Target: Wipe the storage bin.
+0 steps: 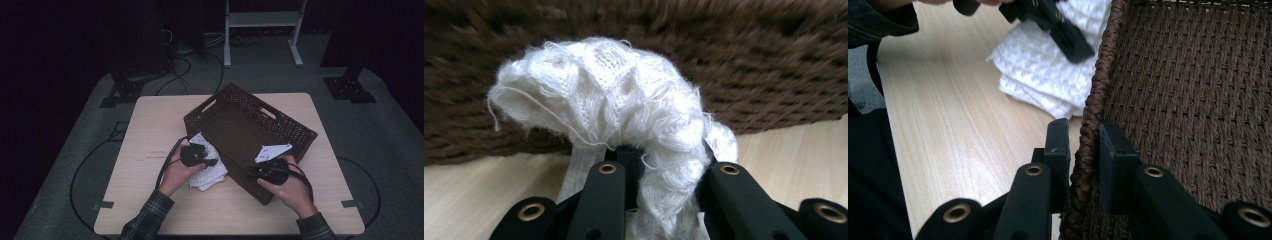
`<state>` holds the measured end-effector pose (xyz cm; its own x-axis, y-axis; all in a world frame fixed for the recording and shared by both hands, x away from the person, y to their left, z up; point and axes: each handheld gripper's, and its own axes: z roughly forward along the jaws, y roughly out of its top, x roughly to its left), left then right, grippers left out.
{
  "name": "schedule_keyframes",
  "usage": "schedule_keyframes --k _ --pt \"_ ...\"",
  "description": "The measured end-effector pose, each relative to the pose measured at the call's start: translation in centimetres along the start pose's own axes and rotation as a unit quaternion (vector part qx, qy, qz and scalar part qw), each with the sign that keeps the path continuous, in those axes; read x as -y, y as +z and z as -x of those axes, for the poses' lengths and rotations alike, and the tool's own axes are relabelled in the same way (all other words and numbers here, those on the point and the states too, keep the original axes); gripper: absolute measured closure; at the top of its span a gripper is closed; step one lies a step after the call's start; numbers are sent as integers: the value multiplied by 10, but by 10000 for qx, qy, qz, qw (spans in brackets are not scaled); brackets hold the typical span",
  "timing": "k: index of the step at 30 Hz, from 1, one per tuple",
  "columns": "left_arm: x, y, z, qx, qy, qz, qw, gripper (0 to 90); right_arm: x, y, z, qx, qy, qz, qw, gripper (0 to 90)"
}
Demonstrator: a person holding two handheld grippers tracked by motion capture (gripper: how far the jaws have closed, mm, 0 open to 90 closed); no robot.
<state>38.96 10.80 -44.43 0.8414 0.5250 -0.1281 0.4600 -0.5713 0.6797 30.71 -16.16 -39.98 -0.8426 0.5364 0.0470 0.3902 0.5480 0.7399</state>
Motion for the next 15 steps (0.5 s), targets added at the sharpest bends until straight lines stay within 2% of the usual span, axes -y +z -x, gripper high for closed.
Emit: schedule_keyframes --k 10,15 --pt "9 18 -2 2 -55 -312 9995 754 1 0 1 -29 -1 17 10000 757" --pt "9 19 -1 9 -73 -350 9994 754 1 0 1 -34 7 20 10000 758"
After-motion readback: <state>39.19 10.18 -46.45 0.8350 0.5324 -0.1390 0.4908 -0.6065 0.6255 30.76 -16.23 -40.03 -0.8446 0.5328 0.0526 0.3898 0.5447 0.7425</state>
